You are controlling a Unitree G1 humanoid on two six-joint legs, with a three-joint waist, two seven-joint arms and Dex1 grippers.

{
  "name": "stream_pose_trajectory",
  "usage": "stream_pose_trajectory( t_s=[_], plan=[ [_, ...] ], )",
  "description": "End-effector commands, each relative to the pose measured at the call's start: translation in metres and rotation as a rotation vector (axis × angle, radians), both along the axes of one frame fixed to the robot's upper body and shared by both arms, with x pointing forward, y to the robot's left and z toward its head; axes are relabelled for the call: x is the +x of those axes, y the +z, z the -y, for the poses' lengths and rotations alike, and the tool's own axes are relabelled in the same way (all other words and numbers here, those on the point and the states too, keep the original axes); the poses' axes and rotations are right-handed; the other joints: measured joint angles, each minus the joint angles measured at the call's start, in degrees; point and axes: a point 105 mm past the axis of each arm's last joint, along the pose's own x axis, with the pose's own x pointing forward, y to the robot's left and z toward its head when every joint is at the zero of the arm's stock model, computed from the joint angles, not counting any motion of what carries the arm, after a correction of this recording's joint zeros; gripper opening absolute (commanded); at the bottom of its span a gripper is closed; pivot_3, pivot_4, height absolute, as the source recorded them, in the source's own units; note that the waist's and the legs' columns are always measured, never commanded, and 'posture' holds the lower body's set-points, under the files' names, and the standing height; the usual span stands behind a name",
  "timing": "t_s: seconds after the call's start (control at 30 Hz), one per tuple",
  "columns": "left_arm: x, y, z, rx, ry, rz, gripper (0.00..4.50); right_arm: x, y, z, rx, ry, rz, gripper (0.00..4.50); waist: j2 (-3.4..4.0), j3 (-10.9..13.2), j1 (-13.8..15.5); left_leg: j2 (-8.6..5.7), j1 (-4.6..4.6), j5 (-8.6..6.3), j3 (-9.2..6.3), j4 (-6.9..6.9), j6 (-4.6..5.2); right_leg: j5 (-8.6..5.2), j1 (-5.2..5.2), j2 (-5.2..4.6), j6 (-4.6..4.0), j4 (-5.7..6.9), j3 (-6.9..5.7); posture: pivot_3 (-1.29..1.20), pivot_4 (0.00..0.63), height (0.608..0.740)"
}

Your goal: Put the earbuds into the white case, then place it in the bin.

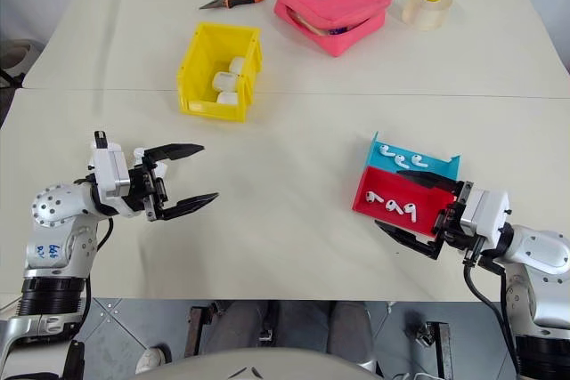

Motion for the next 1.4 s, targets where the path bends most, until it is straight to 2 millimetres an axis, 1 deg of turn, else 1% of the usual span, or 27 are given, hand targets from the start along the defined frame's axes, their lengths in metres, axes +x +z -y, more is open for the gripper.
stream_pose_trajectory(
  t_s=[0.03, 0.2, 0.33, 0.43, 0.67, 0.83, 0.9, 0.97, 1.03, 1.13, 1.17, 1.2, 1.3, 1.4],
  plan=[
    [0.000, 0.009, -0.001, -0.009, 0.025, 0.058, 4.44, -0.001, 0.007, -0.001, 0.005, 0.006, 0.026, 4.50, 0.00, 0.00, -0.01, 0.00, 0.00, 0.00, 0.00, 0.00, 0.00, 0.00, 0.00, 0.00, 0.00, 0.00, 0.00, 0.00, 0.150, 0.740],
    [-0.001, 0.010, -0.003, -0.036, 0.048, 0.048, 4.44, -0.001, 0.007, -0.002, 0.007, 0.012, 0.025, 4.50, 0.00, 0.00, -0.04, 0.00, 0.00, 0.00, 0.00, 0.00, 0.00, 0.00, 0.00, 0.00, 0.00, 0.00, 0.00, 0.00, 0.150, 0.740],
    [-0.001, 0.015, -0.016, -0.089, 0.154, 0.054, 4.44, 0.001, 0.007, -0.008, 0.020, 0.026, 0.030, 4.50, 0.00, 0.00, -0.09, 0.01, 0.00, 0.00, -0.03, 0.00, 0.00, 0.00, 0.00, 0.00, 0.00, -0.01, 0.00, 0.00, 0.150, 0.740],
    [-0.003, 0.017, -0.035, -0.123, 0.293, 0.061, 4.44, 0.003, 0.009, -0.013, 0.035, 0.036, 0.042, 4.50, 0.00, 0.00, -0.19, 0.05, 0.02, -0.01, -0.10, -0.03, -0.02, 0.00, -0.01, 0.00, 0.00, -0.02, 0.01, 0.00, 0.150, 0.740],
    [-0.012, 0.010, -0.087, -0.147, 0.588, 0.074, 4.44, 0.004, 0.014, -0.027, 0.064, 0.082, 0.065, 4.50, 0.00, 0.00, 0.06, 0.04, 0.04, -0.02, -0.27, -0.05, -0.03, 0.00, -0.02, 0.00, 0.00, -0.02, 0.05, 0.00, 0.150, 0.740],
    [-0.019, 0.010, -0.115, -0.191, 0.751, 0.068, 4.44, 0.004, 0.019, -0.036, 0.079, 0.115, 0.077, 4.50, 0.00, 0.00, 0.01, 0.02, 0.03, -0.03, -0.31, -0.05, -0.04, 0.00, -0.01, -0.03, 0.00, -0.03, 0.05, 0.00, 0.150, 0.740],
    [-0.025, 0.007, -0.125, -0.201, 0.805, 0.046, 4.44, 0.003, 0.025, -0.043, 0.089, 0.144, 0.093, 4.50, 0.00, 0.00, -0.05, 0.02, 0.03, -0.04, -0.31, -0.05, -0.05, 0.00, -0.02, -0.03, 0.00, -0.03, 0.05, 0.00, 0.150, 0.740],
    [-0.030, 0.001, -0.129, -0.174, 0.819, 0.006, 4.44, 0.002, 0.031, -0.050, 0.098, 0.169, 0.112, 4.50, 0.01, 0.00, -0.26, 0.03, 0.04, -0.04, -0.30, -0.09, -0.06, 0.00, -0.04, -0.03, 0.00, -0.04, 0.05, 0.00, 0.150, 0.740],
    [-0.033, 0.000, -0.131, -0.168, 0.825, -0.016, 4.44, 0.002, 0.034, -0.053, 0.105, 0.181, 0.118, 4.50, 0.01, 0.00, -0.24, 0.07, 0.06, -0.05, -0.28, -0.14, -0.07, -0.01, -0.06, -0.01, -0.03, -0.03, 0.05, 0.00, 0.150, 0.740],
    [-0.045, -0.012, -0.143, -0.144, 0.889, -0.154, 4.44, -0.001, 0.040, -0.061, 0.125, 0.204, 0.122, 4.50, -0.01, 0.00, -0.16, 0.09, 0.05, -0.05, -0.29, -0.14, -0.07, -0.02, -0.07, -0.02, -0.03, -0.03, 0.05, 0.00, 0.150, 0.740],
    [-0.050, -0.014, -0.149, -0.144, 0.934, -0.184, 4.44, -0.002, 0.041, -0.063, 0.127, 0.209, 0.122, 4.50, -0.01, 0.00, -0.17, 0.11, 0.05, -0.06, -0.29, -0.14, -0.08, -0.02, -0.07, -0.02, -0.03, -0.03, 0.06, 0.00, 0.150, 0.740],
    [-0.055, -0.017, -0.150, -0.143, 0.953, -0.212, 4.44, -0.002, 0.042, -0.063, 0.129, 0.210, 0.120, 4.50, 0.00, 0.00, -0.17, 0.17, 0.03, -0.07, -0.30, -0.16, -0.07, -0.02, -0.08, -0.02, -0.03, -0.06, 0.07, 0.00, 0.150, 0.740],
    [-0.062, -0.020, -0.144, -0.129, 0.949, -0.278, 4.44, -0.002, 0.042, -0.063, 0.130, 0.206, 0.114, 4.50, -0.01, 0.00, -0.01, 0.28, 0.02, -0.10, -0.29, -0.21, -0.04, -0.02, -0.09, -0.05, -0.03, -0.11, 0.09, 0.00, 0.150, 0.740],
    [-0.059, -0.018, -0.139, -0.099, 0.960, -0.312, 4.44, -0.002, 0.041, -0.063, 0.130, 0.203, 0.110, 4.50, -0.01, 0.00, 0.21, 0.28, 0.02, -0.10, -0.31, -0.20, -0.03, -0.02, -0.08, -0.08, -0.03, -0.11, 0.08, 0.00, 0.150, 0.740]
  ],
)
